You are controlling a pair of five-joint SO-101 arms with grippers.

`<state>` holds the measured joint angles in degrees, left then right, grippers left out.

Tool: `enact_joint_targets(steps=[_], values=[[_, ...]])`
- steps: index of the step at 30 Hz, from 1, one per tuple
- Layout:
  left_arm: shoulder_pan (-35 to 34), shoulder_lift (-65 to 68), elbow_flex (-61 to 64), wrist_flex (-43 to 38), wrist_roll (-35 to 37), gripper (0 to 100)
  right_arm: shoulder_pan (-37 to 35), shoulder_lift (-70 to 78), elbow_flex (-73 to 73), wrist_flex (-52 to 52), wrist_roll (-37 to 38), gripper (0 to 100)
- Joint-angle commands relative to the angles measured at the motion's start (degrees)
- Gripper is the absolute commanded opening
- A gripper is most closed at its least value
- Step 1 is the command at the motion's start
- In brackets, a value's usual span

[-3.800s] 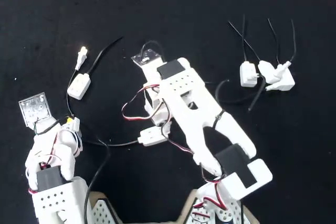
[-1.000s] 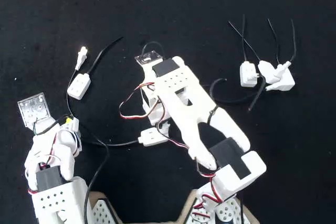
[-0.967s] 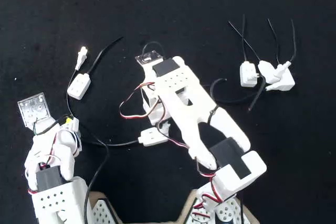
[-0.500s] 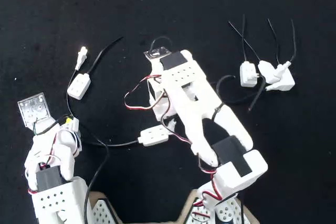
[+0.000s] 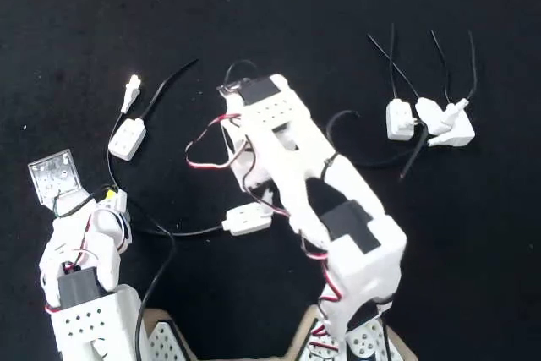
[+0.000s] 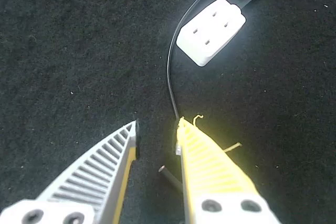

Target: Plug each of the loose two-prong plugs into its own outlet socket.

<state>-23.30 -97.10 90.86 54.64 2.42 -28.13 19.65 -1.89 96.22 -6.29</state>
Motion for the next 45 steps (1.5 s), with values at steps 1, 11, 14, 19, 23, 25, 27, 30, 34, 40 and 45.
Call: enact_joint_targets(steps=[1,11,14,19,23,25,27,30,34,40,45], values=[[-0.4,-0.26,-1.27,-0.7,-0.44,13,-0.26,1.54,-3.82,1.76,-0.7,1.0],[-0.4,-0.26,-1.27,-0.7,-0.44,13,-0.35,1.45,-3.56,-0.79,-0.35,1.0],[-0.4,-0.26,-1.27,-0.7,-0.44,13,-0.35,1.36,-3.56,-0.79,-0.35,1.0],[-0.4,-0.26,-1.27,-0.79,-0.44,13,-2.81,-2.33,0.04,-2.9,-0.35,1.0],[-0.4,-0.26,-1.27,-0.79,-0.44,13,-5.01,-10.59,8.66,-9.05,-0.53,1.0],[-0.4,-0.26,-1.27,-0.79,-0.44,13,-4.75,-12.62,10.68,-10.64,-0.44,1.0],[-0.4,-0.26,-1.27,-0.79,-0.44,13,-3.69,-12.09,10.59,-10.29,-0.44,1.0],[-0.4,-0.26,-1.36,-0.79,-0.44,13,-2.46,-9.63,9.98,-9.76,-0.26,1.0],[-0.4,-0.26,-1.36,-0.79,-0.44,13,-1.76,-4.79,8.48,-9.14,0.53,1.0],[-0.4,-0.26,-1.36,-0.79,-0.44,13,-3.34,-2.59,7.52,-9.58,-0.35,1.0],[-0.4,-0.26,-1.36,-0.79,-0.44,13,-4.31,-4.09,11.91,-14.07,-1.14,1.0]])
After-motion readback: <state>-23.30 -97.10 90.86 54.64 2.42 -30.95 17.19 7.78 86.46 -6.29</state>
